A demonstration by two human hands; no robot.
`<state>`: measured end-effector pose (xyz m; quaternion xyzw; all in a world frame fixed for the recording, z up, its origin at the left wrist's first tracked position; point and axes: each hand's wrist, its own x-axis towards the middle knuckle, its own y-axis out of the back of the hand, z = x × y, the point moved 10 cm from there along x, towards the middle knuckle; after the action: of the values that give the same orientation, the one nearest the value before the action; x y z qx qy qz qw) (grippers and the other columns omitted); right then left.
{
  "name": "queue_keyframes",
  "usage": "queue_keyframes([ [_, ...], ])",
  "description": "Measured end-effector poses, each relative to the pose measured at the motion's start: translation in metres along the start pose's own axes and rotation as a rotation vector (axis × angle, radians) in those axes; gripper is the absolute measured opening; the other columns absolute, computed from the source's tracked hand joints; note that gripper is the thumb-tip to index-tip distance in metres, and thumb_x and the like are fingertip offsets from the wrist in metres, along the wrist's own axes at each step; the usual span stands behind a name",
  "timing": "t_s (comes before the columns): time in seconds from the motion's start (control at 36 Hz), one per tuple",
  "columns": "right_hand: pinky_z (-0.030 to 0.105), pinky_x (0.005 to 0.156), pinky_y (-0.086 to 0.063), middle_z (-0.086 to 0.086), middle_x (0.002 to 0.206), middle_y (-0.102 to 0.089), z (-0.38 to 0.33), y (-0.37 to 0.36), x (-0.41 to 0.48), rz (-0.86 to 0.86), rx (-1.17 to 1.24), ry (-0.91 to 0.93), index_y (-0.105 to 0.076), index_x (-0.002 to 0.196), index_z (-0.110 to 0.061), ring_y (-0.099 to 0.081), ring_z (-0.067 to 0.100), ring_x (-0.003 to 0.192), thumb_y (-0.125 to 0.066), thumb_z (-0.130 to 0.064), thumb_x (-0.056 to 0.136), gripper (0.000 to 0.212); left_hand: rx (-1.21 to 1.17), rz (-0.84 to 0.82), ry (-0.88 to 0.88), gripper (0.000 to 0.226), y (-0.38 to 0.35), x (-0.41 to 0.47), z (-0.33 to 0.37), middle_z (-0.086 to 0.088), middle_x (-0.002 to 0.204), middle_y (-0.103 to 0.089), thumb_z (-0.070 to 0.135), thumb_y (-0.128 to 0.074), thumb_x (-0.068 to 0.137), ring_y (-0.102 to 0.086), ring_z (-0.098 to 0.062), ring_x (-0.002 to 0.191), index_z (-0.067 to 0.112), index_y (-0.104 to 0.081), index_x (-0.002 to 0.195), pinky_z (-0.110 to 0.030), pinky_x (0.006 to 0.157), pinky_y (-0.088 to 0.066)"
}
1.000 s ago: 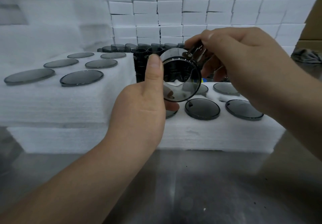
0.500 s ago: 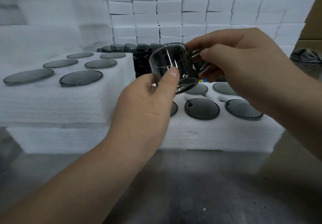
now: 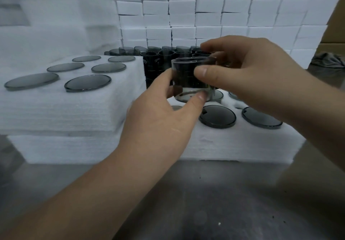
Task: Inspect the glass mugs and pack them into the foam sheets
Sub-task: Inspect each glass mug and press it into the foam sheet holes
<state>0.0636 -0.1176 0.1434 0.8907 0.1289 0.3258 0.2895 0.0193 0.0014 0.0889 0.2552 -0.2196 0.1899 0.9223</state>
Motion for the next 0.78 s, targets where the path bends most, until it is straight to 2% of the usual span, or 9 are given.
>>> queue_keyframes([
  [0.08,0.0,0.053,-0.038,-0.029,0.079,-0.062,-0.001,-0.003,0.0,-0.019,-0.06,0.011,-0.055,0.109,-0.048,-0.056,-0.018,0.072,-0.058,-0.058,0.056,0.055,0.06,-0.024,-0.023,0.041,-0.004,0.0,0.002,0.03,0.102,-0.06,0.061,-0.051,0.066,-0.05,-0.005,0.114,0.06,-0.047,0.107,-0.031,0.092,-0.044],
  [0.14,0.0,0.054,-0.04,-0.035,0.08,-0.06,-0.001,-0.005,0.001,-0.035,-0.085,0.008,-0.054,0.105,-0.049,-0.055,-0.019,0.075,-0.058,-0.058,0.055,0.051,0.073,-0.051,-0.022,0.052,-0.007,0.0,0.001,0.025,0.109,-0.06,0.06,-0.05,0.067,-0.049,-0.012,0.118,0.056,-0.044,0.119,-0.038,0.096,-0.043],
  [0.28,-0.003,0.059,-0.038,-0.029,0.08,-0.055,-0.002,-0.008,0.0,-0.062,-0.189,0.031,-0.057,0.121,-0.036,-0.047,-0.026,0.08,-0.056,-0.058,0.057,0.068,0.21,-0.086,-0.026,0.065,-0.01,-0.001,0.0,0.014,0.116,-0.059,0.067,-0.043,0.074,-0.05,-0.014,0.115,0.053,-0.027,0.135,-0.042,0.101,-0.037],
  [0.42,-0.001,0.065,-0.035,-0.028,0.077,-0.054,-0.003,-0.012,0.0,-0.101,-0.249,0.054,-0.058,0.113,-0.038,-0.041,-0.026,0.085,-0.054,-0.056,0.059,0.058,0.355,-0.078,-0.06,0.069,-0.009,-0.002,0.004,0.018,0.117,-0.057,0.063,-0.035,0.073,-0.053,-0.015,0.105,0.049,-0.022,0.139,-0.047,0.097,-0.039],
  [0.5,-0.001,0.069,-0.034,-0.028,0.074,-0.051,-0.002,-0.014,-0.001,-0.137,-0.288,0.052,-0.06,0.11,-0.031,-0.039,-0.028,0.086,-0.054,-0.053,0.059,0.056,0.423,-0.066,-0.071,0.071,-0.009,-0.002,0.003,0.018,0.117,-0.058,0.063,-0.032,0.074,-0.05,-0.014,0.106,0.046,-0.018,0.142,-0.047,0.099,-0.037],
  [0.61,0.011,0.069,-0.042,-0.012,0.096,-0.063,0.001,-0.016,-0.001,-0.173,-0.367,0.019,-0.06,0.106,-0.029,-0.055,-0.005,0.082,-0.053,-0.054,0.058,0.054,0.596,-0.074,-0.057,0.079,-0.013,-0.001,-0.004,0.016,0.115,-0.056,0.065,-0.023,0.073,-0.03,-0.007,0.107,0.04,-0.006,0.145,-0.042,0.107,-0.026],
  [0.64,0.013,0.071,-0.041,-0.011,0.1,-0.063,0.003,-0.015,-0.001,-0.175,-0.379,0.01,-0.059,0.107,-0.03,-0.054,-0.005,0.081,-0.052,-0.054,0.058,0.055,0.63,-0.088,-0.052,0.081,-0.014,-0.002,-0.005,0.015,0.114,-0.056,0.065,-0.021,0.072,-0.023,-0.006,0.104,0.038,-0.003,0.146,-0.04,0.107,-0.022],
  [0.69,0.014,0.069,-0.04,-0.016,0.1,-0.06,0.007,-0.015,0.001,-0.175,-0.384,-0.004,-0.057,0.113,-0.031,-0.052,-0.007,0.081,-0.052,-0.056,0.057,0.061,0.659,-0.11,-0.039,0.082,-0.017,-0.002,-0.008,0.013,0.115,-0.055,0.066,-0.018,0.072,-0.019,-0.006,0.105,0.035,-0.001,0.146,-0.038,0.109,-0.017],
  [0.78,0.008,0.054,-0.038,-0.028,0.092,-0.054,0.013,-0.013,0.003,-0.173,-0.336,-0.035,-0.052,0.123,-0.038,-0.053,-0.012,0.07,-0.053,-0.058,0.056,0.07,0.676,-0.127,-0.048,0.083,-0.018,-0.002,-0.007,0.012,0.111,-0.055,0.066,-0.014,0.072,-0.033,-0.012,0.12,0.031,-0.006,0.147,-0.036,0.112,-0.011],
])
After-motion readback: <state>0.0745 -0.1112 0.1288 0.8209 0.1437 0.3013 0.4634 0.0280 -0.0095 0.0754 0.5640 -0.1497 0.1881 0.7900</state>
